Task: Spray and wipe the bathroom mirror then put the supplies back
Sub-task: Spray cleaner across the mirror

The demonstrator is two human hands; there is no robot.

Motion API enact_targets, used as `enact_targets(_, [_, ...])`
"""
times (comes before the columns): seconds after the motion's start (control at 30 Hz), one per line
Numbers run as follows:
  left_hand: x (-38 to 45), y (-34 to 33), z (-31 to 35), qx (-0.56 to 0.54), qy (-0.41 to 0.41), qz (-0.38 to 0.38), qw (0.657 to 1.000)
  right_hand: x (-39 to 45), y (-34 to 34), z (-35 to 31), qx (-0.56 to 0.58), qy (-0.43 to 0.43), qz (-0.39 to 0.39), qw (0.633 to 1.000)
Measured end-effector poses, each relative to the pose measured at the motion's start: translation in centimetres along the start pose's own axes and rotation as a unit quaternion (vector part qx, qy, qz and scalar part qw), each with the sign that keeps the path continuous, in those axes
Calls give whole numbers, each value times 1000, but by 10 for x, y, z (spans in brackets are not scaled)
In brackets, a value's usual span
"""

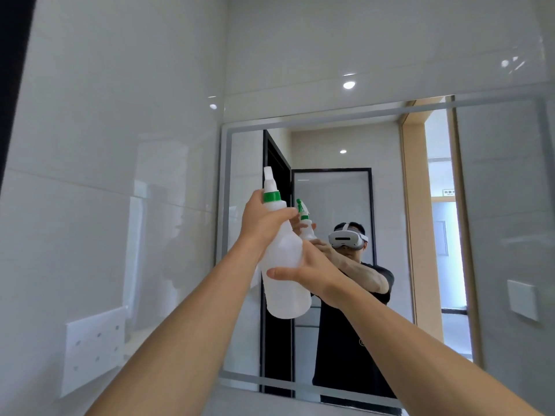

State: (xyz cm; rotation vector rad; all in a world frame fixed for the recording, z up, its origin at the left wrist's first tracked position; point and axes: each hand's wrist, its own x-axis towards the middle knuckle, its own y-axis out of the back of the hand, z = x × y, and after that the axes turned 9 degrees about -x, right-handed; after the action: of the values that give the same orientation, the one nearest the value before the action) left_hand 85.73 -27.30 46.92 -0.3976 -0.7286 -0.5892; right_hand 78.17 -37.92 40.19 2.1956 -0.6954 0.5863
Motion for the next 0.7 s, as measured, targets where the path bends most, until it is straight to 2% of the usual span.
enact_targets(0.27, [20, 10, 2, 37, -42, 56, 997, 22, -11, -8, -10, 2, 5, 1000])
enact_targets(0.5, [19, 14, 0, 29, -24, 80, 996, 27, -19, -3, -27, -9, 14, 1000])
enact_targets(0.7, [21, 13, 5, 12, -2, 30, 999, 28, -18, -5, -39, -26, 40, 998])
